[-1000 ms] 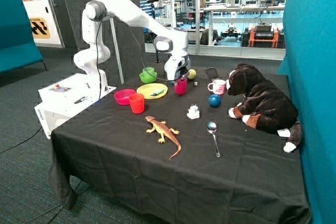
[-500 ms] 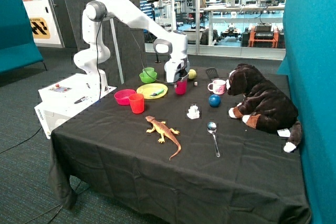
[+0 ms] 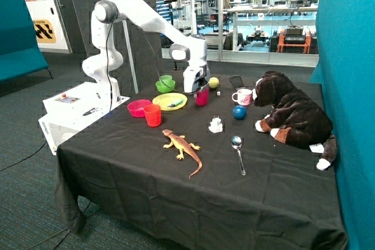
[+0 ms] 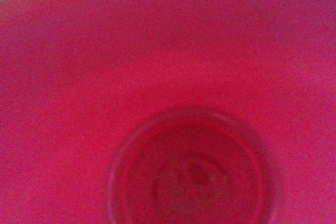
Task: Match the cups with the appropriate bowls
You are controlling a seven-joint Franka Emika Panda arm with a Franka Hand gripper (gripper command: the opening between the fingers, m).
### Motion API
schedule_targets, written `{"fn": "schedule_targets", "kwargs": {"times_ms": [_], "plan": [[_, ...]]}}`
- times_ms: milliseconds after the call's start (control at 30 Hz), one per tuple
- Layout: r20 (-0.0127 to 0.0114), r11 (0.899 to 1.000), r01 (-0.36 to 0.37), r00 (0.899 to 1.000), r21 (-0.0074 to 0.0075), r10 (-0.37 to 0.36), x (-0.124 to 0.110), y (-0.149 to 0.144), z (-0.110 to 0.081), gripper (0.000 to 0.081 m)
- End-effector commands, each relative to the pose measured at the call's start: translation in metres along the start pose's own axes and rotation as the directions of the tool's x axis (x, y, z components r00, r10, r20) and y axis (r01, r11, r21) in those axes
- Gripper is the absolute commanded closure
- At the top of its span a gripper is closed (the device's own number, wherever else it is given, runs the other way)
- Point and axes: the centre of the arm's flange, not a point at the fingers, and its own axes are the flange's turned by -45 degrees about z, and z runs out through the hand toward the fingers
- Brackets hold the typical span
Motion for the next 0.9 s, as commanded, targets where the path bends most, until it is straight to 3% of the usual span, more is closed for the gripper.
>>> {"fn": "schedule_targets", "kwargs": {"times_ms": [0, 867], "plan": [[-0.0008, 1.000, -0.008, 1.000, 0.0046, 0.008, -0.0029, 0.0075, 0.0003, 0.0808], [-0.0009, 1.000, 0.000, 1.000, 0.0046, 0.000, -0.0070, 0.0061, 0.0033, 0.0808]]}}
